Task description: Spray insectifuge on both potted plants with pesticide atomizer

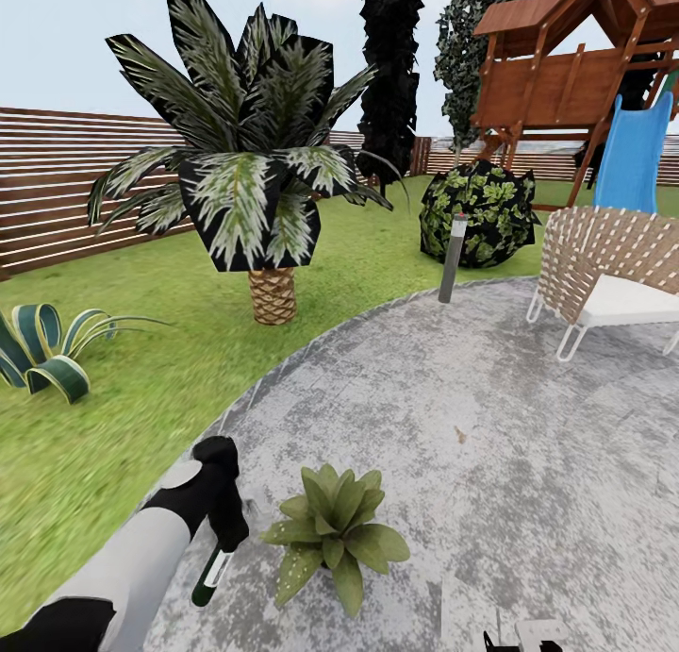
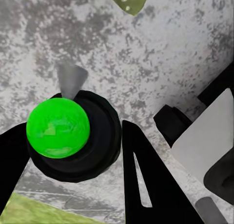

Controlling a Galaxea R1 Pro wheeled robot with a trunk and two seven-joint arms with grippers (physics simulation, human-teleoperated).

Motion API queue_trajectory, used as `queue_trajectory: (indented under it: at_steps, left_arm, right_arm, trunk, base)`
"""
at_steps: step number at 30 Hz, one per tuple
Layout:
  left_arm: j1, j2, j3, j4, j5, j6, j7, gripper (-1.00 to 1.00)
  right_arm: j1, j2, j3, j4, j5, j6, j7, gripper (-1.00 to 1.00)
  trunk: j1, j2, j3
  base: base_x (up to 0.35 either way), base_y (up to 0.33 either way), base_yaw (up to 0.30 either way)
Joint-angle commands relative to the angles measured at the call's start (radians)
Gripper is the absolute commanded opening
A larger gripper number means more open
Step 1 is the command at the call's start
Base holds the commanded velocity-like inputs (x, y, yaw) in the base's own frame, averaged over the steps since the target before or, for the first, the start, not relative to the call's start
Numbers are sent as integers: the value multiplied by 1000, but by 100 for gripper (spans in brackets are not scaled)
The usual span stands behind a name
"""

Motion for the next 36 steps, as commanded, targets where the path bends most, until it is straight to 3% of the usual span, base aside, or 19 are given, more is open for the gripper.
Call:
queue_trajectory:
  at_steps: [1,5,9,11,25,36]
  left_arm:
    - [-5,0,-1,-1,-6,11,-8,-100]
    - [-9,9,1,0,-7,7,-9,-100]
    - [-2,57,5,2,1,-2,-10,-100]
    - [2,65,4,2,3,-3,-7,-100]
    - [5,56,1,6,3,-2,11,-100]
    - [6,60,6,13,5,-1,52,-100]
  right_arm:
    - [0,0,9,0,-9,-3,-3,100]
    - [0,0,9,0,-9,-3,-3,100]
    - [0,0,9,0,-9,-3,-3,100]
    - [0,0,9,0,-9,-3,-3,100]
    - [0,0,9,0,-9,-3,-3,100]
    - [0,0,9,0,-9,-3,-3,100]
  trunk:
    - [0,0,-1]
    - [0,0,-1]
    - [0,0,-1]
    - [0,0,-1]
    - [0,0,-2]
    - [0,0,-18]
  base:
    - [0,0,0]
    - [0,0,0]
    - [0,0,0]
    - [0,0,0]
    - [62,0,0]
    - [2,0,0]
